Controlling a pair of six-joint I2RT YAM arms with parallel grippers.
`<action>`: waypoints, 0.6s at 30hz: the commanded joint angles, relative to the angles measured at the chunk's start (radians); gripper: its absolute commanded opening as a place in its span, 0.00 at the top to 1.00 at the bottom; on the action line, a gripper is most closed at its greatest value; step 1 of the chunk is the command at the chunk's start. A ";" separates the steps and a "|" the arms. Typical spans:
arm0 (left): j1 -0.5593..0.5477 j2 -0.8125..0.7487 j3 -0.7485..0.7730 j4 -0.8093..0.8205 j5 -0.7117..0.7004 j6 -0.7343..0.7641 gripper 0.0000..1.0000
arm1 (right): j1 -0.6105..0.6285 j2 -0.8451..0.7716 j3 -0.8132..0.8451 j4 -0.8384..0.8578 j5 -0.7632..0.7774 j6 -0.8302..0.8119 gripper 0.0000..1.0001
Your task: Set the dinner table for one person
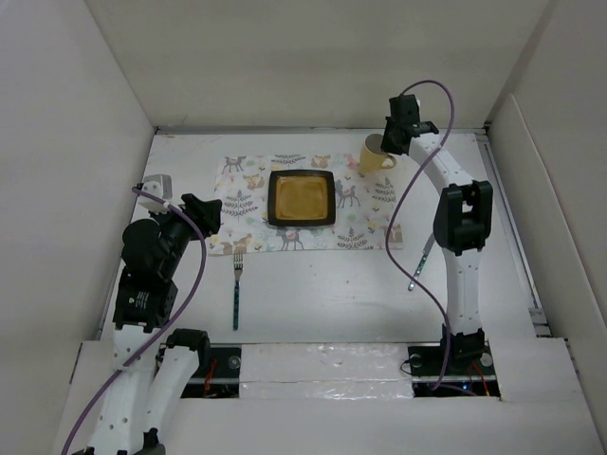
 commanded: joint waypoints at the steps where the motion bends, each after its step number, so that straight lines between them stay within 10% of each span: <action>1: -0.002 -0.009 0.018 0.030 0.006 0.010 0.50 | 0.006 -0.028 0.083 0.036 0.012 -0.008 1.00; 12: -0.002 -0.007 0.015 0.032 0.001 0.010 0.50 | -0.005 0.048 0.090 0.030 -0.006 -0.004 1.00; 18: -0.002 -0.007 0.013 0.033 0.001 0.012 0.50 | -0.005 0.002 0.076 0.053 -0.008 0.008 0.66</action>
